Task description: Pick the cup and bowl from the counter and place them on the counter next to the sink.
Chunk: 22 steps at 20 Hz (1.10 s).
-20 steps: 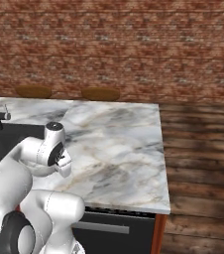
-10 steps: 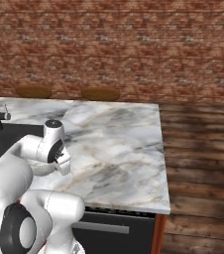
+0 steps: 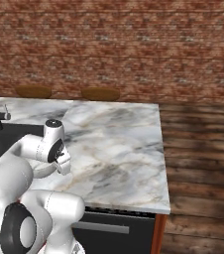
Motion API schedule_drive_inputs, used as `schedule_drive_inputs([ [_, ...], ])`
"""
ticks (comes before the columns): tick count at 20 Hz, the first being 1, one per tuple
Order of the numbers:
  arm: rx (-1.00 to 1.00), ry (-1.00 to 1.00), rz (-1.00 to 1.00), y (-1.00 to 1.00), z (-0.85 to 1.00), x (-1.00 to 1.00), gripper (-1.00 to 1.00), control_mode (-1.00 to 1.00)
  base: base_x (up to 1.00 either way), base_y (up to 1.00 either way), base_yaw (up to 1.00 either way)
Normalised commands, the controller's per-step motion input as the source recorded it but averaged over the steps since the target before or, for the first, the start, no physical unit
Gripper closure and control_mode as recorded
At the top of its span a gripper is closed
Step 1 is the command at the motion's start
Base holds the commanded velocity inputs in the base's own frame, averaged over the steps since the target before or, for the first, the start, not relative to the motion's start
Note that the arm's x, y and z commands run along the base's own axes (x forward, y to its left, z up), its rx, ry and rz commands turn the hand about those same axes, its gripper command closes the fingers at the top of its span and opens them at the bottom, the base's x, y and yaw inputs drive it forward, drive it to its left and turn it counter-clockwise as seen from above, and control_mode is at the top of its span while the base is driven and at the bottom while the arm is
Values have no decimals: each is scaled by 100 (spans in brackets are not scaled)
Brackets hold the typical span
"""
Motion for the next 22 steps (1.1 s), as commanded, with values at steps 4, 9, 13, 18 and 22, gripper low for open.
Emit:
schedule_drive_inputs([
  [4, 0, 0, 0, 0, 18, 0, -100, -100, 0, 0, 0],
  [9, 0, 1, -1, -7, 35, -2, -100, -100, 0, 0, 0],
  [13, 0, 0, 0, -1, 56, -26, -100, -100, 0, 0, 0],
  [18, 0, -1, 2, 0, 49, -49, -100, -100, 0, 0, 0],
  [22, -1, -2, 13, 0, 28, -66, -100, -100, 0, 0, 0],
])
